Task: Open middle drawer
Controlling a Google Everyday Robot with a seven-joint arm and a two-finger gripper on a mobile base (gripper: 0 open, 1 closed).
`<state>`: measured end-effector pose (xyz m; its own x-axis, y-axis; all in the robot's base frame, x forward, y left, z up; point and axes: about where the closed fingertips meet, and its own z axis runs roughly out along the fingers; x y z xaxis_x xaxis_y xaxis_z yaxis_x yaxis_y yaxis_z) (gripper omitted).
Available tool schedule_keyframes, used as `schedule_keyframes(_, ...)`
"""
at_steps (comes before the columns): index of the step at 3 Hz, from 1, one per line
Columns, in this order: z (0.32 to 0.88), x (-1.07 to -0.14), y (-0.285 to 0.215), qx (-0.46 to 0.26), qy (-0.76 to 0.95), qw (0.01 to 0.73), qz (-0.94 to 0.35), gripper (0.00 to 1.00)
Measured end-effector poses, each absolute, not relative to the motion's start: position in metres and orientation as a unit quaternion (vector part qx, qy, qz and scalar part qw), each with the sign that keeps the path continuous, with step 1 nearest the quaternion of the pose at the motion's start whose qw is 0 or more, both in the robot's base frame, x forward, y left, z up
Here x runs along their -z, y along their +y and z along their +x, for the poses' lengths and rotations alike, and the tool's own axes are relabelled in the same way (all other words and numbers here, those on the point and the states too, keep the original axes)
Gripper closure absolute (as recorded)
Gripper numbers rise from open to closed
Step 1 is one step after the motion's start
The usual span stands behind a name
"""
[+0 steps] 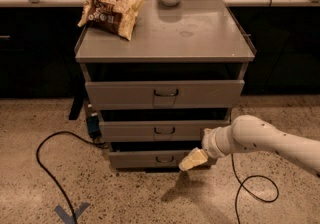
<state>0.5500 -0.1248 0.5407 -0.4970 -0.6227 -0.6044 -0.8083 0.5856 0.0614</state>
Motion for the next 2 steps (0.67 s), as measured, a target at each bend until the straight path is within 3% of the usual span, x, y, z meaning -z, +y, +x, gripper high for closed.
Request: schedule_keyframes(2,0.5516,-0.5362,-0.1273,-0.197,0.823,0.275,-0.457,0.00)
